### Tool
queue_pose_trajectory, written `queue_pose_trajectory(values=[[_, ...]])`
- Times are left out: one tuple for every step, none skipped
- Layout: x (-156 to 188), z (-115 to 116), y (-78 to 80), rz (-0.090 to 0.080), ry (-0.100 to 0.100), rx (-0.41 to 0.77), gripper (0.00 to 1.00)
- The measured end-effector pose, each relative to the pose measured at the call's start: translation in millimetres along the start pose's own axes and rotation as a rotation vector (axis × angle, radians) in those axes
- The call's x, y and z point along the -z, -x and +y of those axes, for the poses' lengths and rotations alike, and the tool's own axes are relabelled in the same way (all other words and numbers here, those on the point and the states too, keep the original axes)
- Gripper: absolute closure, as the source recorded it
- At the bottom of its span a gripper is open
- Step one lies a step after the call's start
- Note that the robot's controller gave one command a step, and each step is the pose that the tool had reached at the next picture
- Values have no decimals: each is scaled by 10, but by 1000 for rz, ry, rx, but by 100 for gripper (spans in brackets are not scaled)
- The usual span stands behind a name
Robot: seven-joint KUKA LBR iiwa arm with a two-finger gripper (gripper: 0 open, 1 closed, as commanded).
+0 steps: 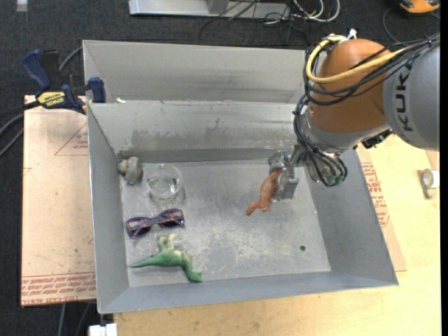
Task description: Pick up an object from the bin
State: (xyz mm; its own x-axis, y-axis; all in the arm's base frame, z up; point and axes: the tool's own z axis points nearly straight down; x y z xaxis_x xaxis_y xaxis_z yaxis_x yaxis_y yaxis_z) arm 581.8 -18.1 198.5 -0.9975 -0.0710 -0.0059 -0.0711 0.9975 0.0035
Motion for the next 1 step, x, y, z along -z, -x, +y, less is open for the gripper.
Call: queue_pose_trajectory(values=[[0,-1,0,0,0,0,100]])
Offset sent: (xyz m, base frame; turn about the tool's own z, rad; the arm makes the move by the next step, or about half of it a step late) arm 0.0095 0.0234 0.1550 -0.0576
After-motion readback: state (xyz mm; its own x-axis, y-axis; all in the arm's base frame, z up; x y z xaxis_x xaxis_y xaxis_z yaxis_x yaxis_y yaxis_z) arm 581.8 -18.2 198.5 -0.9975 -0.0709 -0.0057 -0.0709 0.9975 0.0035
